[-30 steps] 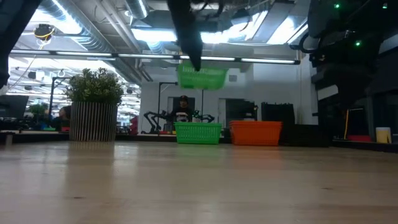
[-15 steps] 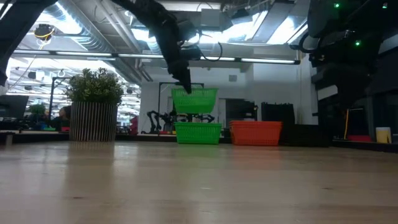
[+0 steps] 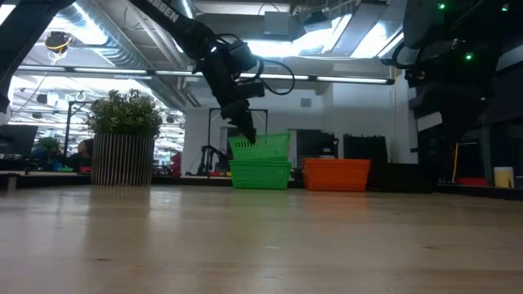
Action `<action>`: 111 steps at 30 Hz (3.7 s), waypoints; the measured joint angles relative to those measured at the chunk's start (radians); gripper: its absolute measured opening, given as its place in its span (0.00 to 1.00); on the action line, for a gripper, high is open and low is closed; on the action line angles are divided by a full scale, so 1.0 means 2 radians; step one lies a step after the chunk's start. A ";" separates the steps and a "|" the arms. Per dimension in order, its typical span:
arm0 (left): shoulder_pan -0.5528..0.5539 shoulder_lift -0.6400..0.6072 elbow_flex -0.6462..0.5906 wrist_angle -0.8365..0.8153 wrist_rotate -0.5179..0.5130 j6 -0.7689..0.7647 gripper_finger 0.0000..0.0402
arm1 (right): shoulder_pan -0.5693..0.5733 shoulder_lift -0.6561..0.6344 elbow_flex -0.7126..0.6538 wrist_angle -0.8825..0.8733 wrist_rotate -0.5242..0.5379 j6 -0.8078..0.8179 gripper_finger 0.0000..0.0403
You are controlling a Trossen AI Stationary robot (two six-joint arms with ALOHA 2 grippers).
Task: Stack baskets by color
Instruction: Stack the bottom green bin on top of the top green bins, then return to Home Position
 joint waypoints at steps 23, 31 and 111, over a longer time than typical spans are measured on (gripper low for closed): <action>-0.020 0.000 -0.001 0.015 -0.074 -0.001 0.22 | 0.000 0.000 0.000 0.000 0.000 0.000 0.40; -0.044 -0.009 0.007 0.029 -0.077 -0.002 0.22 | 0.000 0.000 0.000 -0.001 0.000 -0.001 0.40; -0.354 -0.659 -0.710 0.440 -0.242 -0.355 0.03 | 0.218 -0.446 -0.226 0.390 0.035 -0.329 0.40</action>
